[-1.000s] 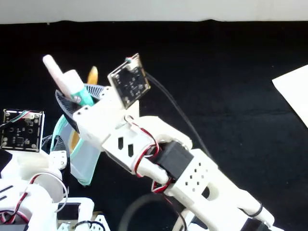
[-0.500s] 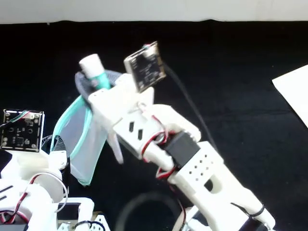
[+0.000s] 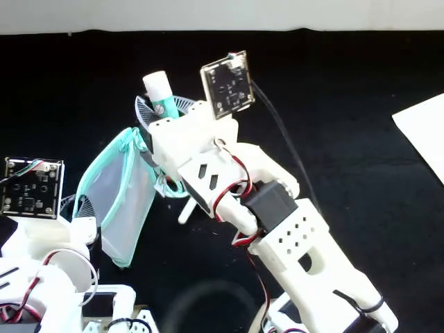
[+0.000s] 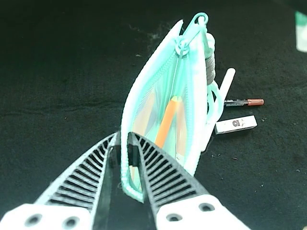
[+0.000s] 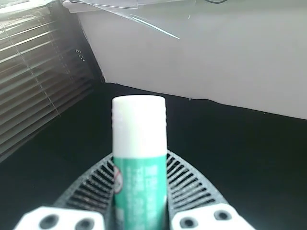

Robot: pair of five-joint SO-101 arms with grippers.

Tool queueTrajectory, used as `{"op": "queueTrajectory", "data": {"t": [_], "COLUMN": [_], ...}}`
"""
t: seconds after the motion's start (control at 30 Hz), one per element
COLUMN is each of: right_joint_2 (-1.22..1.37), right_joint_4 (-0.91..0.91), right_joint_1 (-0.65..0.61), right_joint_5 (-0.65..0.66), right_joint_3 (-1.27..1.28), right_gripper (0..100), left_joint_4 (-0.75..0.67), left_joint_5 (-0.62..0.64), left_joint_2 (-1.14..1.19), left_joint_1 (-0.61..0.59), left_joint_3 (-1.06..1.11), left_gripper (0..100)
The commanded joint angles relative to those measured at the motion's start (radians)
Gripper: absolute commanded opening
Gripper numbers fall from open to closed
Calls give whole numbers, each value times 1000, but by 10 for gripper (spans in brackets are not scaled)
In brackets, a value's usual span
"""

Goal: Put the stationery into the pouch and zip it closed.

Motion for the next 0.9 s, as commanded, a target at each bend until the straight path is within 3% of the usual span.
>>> {"op": "queueTrajectory", "data": {"t": [0.0, 0.23, 0.37, 0.63, 0.87], "right_joint_2": [-1, -7, -10, -2, -2], "right_joint_4": [42, 262, 300, 277, 254], "right_joint_1": [-7, -105, -153, 104, 206], "right_joint_5": [-25, -26, -18, -15, 72], "right_joint_3": [-74, -334, -366, -99, 295], "right_gripper": [6, 6, 6, 6, 6], "left_joint_4": [31, 31, 31, 31, 31], "left_joint_5": [8, 8, 9, 9, 8], "left_joint_2": [13, 15, 15, 7, 7], "left_joint_1": [-10, -10, -10, -10, -10], "left_joint_3": [127, 127, 127, 127, 127], "left_gripper": [6, 6, 6, 6, 6]}}
